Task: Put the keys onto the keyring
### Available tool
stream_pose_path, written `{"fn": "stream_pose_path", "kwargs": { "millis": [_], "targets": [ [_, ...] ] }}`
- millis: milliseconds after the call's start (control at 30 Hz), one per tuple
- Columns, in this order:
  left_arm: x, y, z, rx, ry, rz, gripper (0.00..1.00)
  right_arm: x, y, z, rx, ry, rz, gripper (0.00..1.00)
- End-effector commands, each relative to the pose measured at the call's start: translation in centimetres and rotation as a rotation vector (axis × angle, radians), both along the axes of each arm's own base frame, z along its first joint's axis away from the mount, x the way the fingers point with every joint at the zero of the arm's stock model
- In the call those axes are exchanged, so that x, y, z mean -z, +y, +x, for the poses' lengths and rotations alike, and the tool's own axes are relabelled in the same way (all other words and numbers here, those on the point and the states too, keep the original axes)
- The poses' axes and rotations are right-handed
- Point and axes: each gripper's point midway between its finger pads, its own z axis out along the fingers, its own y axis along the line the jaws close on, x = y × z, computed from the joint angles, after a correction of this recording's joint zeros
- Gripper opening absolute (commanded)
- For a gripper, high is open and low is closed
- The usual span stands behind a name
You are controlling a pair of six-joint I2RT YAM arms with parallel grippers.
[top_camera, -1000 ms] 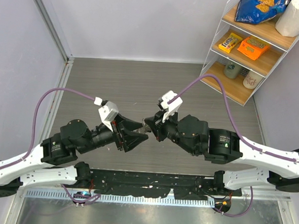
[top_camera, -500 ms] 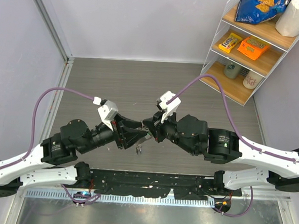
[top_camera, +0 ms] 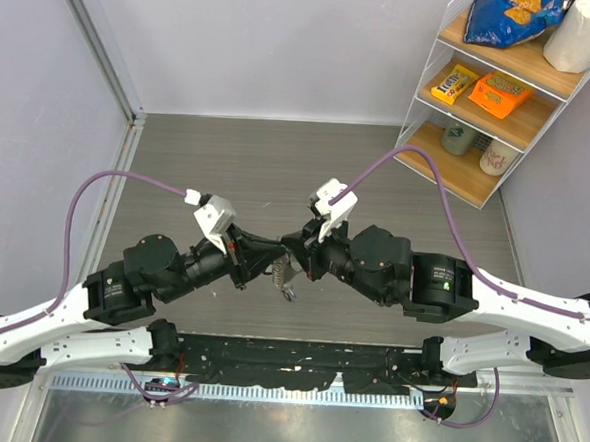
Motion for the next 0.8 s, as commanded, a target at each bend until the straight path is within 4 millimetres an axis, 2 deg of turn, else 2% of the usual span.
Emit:
{"fn": "stream_pose_path", "kwargs": {
  "millis": [0, 33, 533, 767],
  "targets": [
    [-2.4, 0.4, 0.7, -0.04, -0.03, -0.046, 0.04, -4.2, 0.6, -0.5, -0.028, -0.007, 0.145, 0.05],
    [-2.4, 0.4, 0.8, -0.045, -0.032, -0.042, 0.0, -4.2, 0.6, -0.7, -0.036, -0.007, 0.146, 0.05],
    [-0.9, 1.2, 2.1, -0.117, -0.072, 0.067, 0.0, -6.0, -1.1, -2.8, -0.126, 0.031, 0.225, 0.05],
    [-1.2, 1.5, 2.5, -0.142, -0.083, 0.064, 0.0, -6.7, -1.2, -3.3, -0.149, 0.05, 0.247, 0.05]
  ]
}}
